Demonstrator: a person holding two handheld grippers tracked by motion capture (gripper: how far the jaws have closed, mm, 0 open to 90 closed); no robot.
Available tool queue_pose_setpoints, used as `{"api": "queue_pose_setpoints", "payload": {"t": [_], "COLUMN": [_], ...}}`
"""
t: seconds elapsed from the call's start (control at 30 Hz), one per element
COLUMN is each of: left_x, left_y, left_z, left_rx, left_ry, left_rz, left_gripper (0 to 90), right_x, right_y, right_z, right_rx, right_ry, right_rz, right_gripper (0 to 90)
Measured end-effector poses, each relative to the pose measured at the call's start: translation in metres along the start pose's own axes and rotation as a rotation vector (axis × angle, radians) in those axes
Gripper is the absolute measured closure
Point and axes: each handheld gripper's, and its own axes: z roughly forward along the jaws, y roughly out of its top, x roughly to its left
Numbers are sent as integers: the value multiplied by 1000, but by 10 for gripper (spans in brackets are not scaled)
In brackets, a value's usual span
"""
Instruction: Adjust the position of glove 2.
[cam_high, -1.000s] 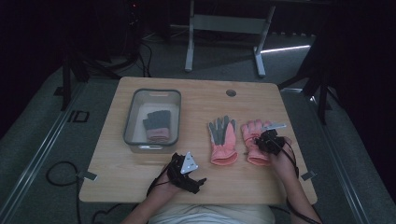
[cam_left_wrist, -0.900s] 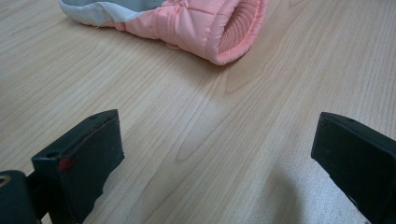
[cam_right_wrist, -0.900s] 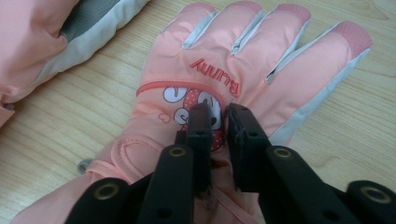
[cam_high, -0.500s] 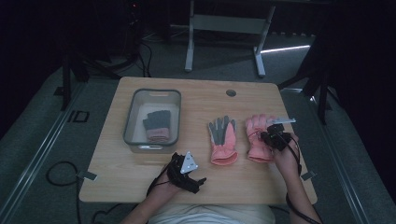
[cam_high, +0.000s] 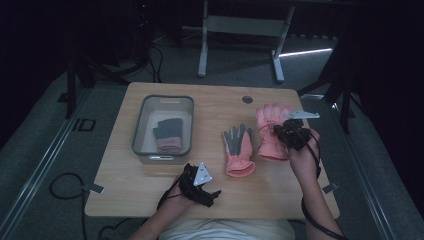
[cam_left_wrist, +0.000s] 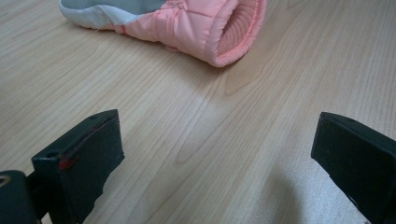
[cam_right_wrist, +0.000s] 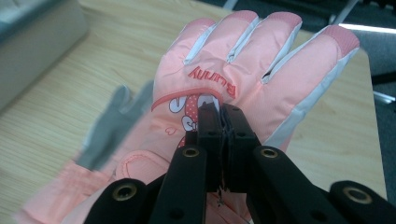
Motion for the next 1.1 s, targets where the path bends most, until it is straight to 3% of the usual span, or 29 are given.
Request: {"api": "queue_pose_setpoints", "payload": {"t": [0.3, 0.6, 0.87, 1.1], "left_x": [0, 0, -2, -2], "left_y": [0, 0, 0, 0], "left_z": [-1, -1, 0, 0], "left_rx": [-4, 0, 0, -1], "left_ry": [-2, -5, -11, -11], "left_rz": [3, 3, 2, 2], "left_gripper": [19, 19, 19, 19], "right_x": [32, 65, 76, 77], "right_y": [21, 21, 14, 7], "right_z": [-17, -7, 15, 24], "right_rx": [-25, -3, 76, 82], "right_ry": [29, 91, 112, 73], "right_rz": [-36, -53, -93, -53], "right_gripper": [875, 875, 876, 882]}}
